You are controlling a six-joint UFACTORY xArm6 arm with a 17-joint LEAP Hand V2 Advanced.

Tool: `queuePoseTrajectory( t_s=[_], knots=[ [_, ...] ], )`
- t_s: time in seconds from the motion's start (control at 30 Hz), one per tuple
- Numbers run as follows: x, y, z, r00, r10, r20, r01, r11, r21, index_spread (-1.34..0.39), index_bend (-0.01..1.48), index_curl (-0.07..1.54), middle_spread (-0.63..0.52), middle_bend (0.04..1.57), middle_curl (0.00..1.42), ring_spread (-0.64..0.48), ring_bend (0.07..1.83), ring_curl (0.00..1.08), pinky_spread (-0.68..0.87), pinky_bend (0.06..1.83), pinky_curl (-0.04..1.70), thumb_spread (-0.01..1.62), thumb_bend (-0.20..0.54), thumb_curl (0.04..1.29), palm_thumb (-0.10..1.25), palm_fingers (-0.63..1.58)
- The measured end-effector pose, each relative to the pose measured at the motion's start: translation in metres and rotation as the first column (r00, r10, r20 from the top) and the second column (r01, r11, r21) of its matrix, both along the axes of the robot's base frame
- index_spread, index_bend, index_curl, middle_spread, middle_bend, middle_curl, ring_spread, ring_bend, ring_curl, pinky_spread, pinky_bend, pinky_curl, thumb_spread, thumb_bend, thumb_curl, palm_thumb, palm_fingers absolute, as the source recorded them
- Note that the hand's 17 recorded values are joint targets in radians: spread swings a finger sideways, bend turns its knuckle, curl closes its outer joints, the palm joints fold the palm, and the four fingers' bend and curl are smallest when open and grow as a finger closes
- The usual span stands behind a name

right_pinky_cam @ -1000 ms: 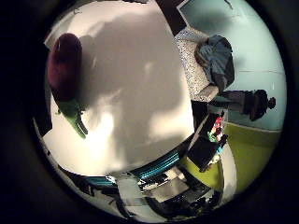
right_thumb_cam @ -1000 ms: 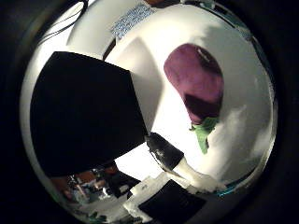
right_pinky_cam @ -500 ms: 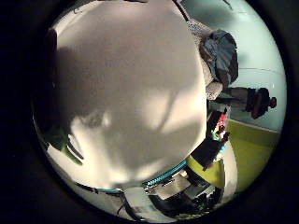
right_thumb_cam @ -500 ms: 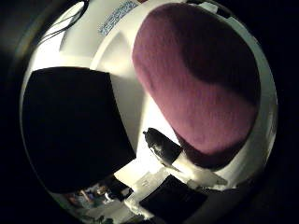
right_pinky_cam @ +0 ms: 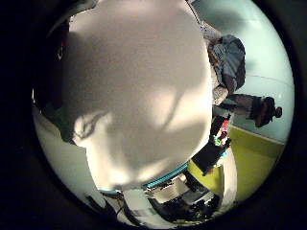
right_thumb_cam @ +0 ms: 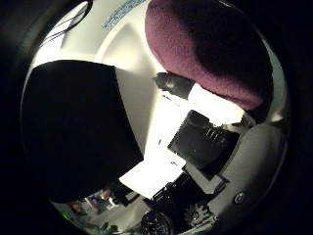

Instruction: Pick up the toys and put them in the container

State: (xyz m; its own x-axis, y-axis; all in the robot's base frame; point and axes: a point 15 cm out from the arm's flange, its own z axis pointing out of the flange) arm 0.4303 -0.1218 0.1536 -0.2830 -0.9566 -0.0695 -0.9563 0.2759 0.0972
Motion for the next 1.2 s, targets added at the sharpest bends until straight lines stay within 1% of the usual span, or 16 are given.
queuePoseTrajectory(
  t_s=[0.03,0.07,0.1,0.17,0.23,0.37,0.43,0.5,0.8,1.03,1.13,1.2],
  knots=[
    [0.0,0.0,0.004,1.0,0.01,-0.008,-0.01,1.0,-0.004,-0.4,0.66,0.63,-0.25,0.95,0.63,-0.26,1.06,0.45,-0.47,1.03,0.34,0.78,-0.008,0.53,0.89,1.35],
    [0.001,0.0,0.009,1.0,0.015,-0.012,-0.015,1.0,-0.007,-0.38,0.73,0.66,-0.23,0.99,0.64,-0.26,1.11,0.47,-0.46,1.03,0.35,0.72,0.006,0.56,0.94,1.36],
    [0.0,0.0,0.012,1.0,0.017,-0.021,-0.017,1.0,-0.006,-0.37,0.79,0.69,-0.22,1.04,0.66,-0.25,1.15,0.49,-0.44,1.06,0.38,0.65,-0.007,0.59,0.97,1.34],
    [-0.003,0.0,0.016,0.999,0.028,-0.033,-0.028,1.0,-0.003,-0.33,0.9,0.74,-0.19,1.15,0.69,-0.24,1.21,0.52,-0.4,1.11,0.42,0.5,-0.007,0.66,1.03,1.28],
    [-0.004,-0.002,0.027,0.999,0.026,-0.021,-0.026,1.0,-0.008,-0.31,0.98,0.78,-0.17,1.22,0.71,-0.23,1.26,0.55,-0.36,1.16,0.47,0.39,-0.012,0.71,1.06,1.23],
    [-0.01,-0.017,0.052,0.999,0.03,-0.018,-0.031,0.999,-0.038,-0.28,1.06,0.81,-0.15,1.29,0.73,-0.21,1.34,0.59,-0.31,1.21,0.54,0.3,-0.017,0.77,1.08,1.17],
    [-0.017,-0.023,0.067,0.999,0.034,-0.036,-0.036,0.998,-0.046,-0.27,1.08,0.82,-0.15,1.31,0.73,-0.21,1.37,0.61,-0.29,1.22,0.58,0.28,-0.019,0.79,1.08,1.16],
    [-0.021,-0.034,0.094,0.999,0.037,-0.031,-0.039,0.997,-0.062,-0.27,1.1,0.82,-0.14,1.33,0.73,-0.21,1.38,0.62,-0.28,1.22,0.61,0.26,-0.018,0.81,1.08,1.15],
    [-0.043,-0.059,0.21,0.996,0.057,0.068,-0.049,0.993,-0.11,-0.25,1.13,0.82,-0.14,1.36,0.72,-0.21,1.39,0.65,-0.25,1.18,0.73,0.24,-0.02,0.87,1.08,1.12],
    [-0.057,-0.05,0.307,0.985,0.095,0.147,-0.074,0.987,-0.146,-0.25,1.13,0.81,-0.14,1.37,0.71,-0.21,1.4,0.66,-0.26,1.13,0.81,0.25,-0.02,0.9,1.07,1.13],
    [-0.06,-0.033,0.342,0.973,0.132,0.188,-0.102,0.982,-0.162,-0.25,1.13,0.81,-0.14,1.37,0.71,-0.21,1.4,0.66,-0.26,1.11,0.84,0.25,-0.02,0.91,1.07,1.13],
    [-0.06,-0.013,0.363,0.962,0.176,0.209,-0.14,0.975,-0.173,-0.25,1.13,0.81,-0.14,1.37,0.7,-0.21,1.4,0.66,-0.27,1.1,0.87,0.25,-0.02,0.91,1.06,1.13]
  ],
)
